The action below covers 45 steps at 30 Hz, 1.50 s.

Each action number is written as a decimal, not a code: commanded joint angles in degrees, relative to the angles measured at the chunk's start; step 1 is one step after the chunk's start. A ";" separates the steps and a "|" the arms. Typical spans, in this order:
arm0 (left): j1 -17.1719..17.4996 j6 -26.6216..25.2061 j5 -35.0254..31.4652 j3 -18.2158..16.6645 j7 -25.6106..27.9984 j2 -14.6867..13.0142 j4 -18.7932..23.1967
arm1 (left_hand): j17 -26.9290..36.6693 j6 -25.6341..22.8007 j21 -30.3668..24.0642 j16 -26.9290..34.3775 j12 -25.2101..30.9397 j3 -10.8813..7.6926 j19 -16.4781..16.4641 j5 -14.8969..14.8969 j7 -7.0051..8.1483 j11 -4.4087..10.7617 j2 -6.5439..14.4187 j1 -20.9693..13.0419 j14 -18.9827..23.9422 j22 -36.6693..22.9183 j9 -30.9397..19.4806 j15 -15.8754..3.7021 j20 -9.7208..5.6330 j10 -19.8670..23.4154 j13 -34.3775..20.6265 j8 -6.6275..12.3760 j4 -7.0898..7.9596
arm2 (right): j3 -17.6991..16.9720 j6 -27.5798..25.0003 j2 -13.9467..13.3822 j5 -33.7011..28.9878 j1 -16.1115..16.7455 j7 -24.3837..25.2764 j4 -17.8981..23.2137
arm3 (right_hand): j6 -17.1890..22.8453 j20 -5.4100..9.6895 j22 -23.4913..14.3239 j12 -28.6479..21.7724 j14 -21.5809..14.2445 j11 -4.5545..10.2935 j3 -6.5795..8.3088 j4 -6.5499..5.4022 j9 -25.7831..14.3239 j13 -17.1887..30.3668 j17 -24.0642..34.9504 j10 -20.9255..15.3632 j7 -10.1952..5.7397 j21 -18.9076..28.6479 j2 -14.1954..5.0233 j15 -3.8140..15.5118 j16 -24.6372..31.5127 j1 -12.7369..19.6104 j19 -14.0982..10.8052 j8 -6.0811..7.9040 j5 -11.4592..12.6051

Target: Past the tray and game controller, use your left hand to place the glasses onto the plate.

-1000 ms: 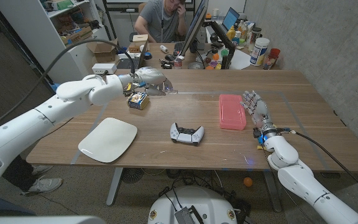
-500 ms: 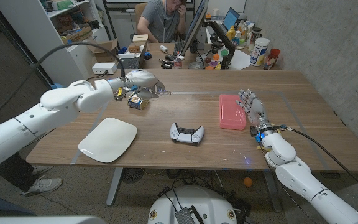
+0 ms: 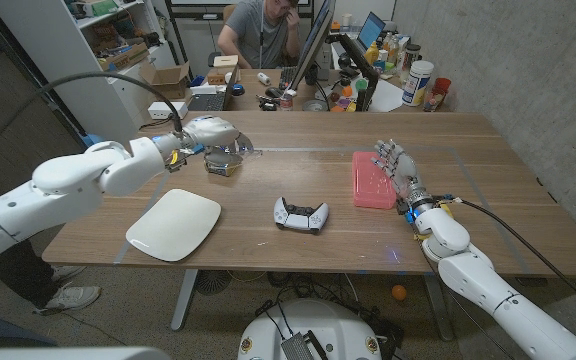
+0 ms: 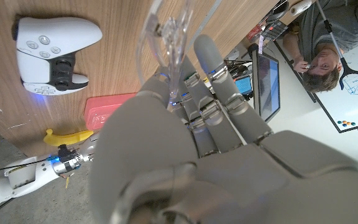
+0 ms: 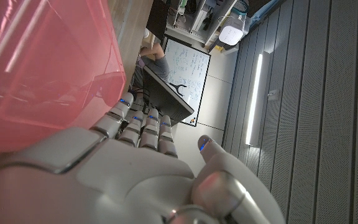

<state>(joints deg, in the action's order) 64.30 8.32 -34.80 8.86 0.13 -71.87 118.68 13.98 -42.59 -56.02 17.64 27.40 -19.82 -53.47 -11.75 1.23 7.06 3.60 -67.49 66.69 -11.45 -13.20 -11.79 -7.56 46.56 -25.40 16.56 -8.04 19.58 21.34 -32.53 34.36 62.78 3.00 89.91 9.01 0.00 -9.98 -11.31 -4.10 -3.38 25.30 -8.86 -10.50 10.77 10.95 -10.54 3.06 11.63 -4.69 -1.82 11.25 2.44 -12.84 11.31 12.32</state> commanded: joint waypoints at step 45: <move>32.79 1.48 -17.49 -35.81 -17.82 28.19 14.95 | 1.26 -1.60 -2.55 0.45 -0.58 -0.17 1.17 -0.11 0.43 3.89 3.11 -2.45 3.67 0.30 -0.34 -1.74 -3.43 4.52 -0.90 -0.39 0.11 | 3.02 -0.16 3.31 1.02 -9.44 -5.09 -7.26 | 0.57 -0.06 -0.20 0.07 -0.38 0.00 0.01 0.11 -0.18 0.27 -0.06 -0.55 0.08 0.03 -2.51 0.11 -0.11 -0.35 -0.06 -0.22 0.22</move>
<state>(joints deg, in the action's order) 94.60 9.64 -47.41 -24.90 -15.54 -47.73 131.21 14.97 -43.63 -58.31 17.65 26.95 -19.80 -52.66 -11.51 1.65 7.17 3.80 -67.30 67.72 -11.18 -13.51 -11.38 -7.37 46.87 -26.19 16.13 -8.06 22.33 21.29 -29.89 34.73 54.91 -0.13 83.98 9.01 0.00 -9.98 -11.31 -4.10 -3.38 25.30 -8.86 -10.50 10.77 10.95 -10.54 3.06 11.63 -4.69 -1.82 11.25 2.44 -12.84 11.31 12.32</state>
